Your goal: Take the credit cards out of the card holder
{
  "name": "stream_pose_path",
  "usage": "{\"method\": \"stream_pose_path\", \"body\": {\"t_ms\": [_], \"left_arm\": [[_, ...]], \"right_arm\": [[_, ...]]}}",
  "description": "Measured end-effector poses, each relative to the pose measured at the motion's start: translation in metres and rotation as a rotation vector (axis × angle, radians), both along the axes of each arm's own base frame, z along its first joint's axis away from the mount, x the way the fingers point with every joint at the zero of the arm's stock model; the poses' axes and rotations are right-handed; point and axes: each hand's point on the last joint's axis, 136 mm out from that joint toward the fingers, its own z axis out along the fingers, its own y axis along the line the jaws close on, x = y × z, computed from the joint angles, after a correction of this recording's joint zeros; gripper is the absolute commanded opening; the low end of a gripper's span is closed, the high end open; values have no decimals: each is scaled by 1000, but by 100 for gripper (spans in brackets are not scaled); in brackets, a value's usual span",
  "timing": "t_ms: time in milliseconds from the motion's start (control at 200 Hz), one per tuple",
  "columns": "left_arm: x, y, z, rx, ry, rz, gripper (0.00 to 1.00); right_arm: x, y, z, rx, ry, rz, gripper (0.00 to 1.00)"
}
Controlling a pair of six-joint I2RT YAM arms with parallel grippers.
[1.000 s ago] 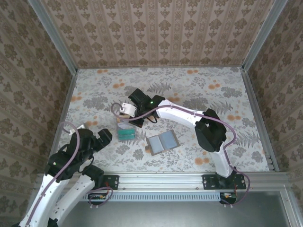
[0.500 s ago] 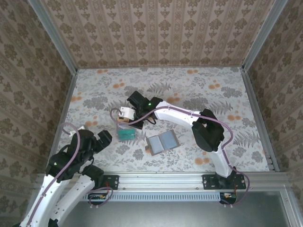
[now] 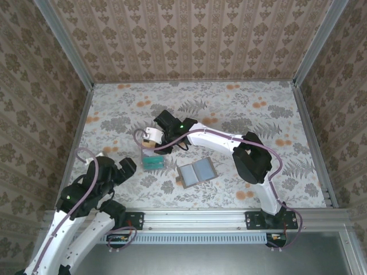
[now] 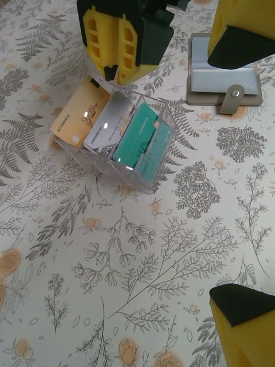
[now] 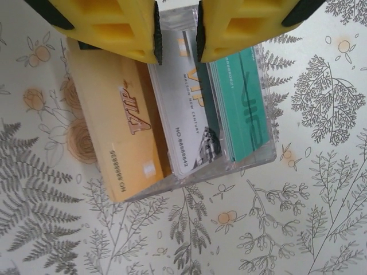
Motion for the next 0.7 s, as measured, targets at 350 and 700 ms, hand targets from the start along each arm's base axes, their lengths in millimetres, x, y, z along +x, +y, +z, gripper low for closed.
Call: {"method": "stream_pose_path", "body": {"t_ms": [350, 700], "left_arm": [[29, -43, -21, -51, 69, -95, 100], [46, -125, -53, -74, 142, -289, 86]], "right_arm": [[12, -77, 58, 169, 37, -339, 27], [-32, -180, 5, 124, 194, -666, 26]]}}
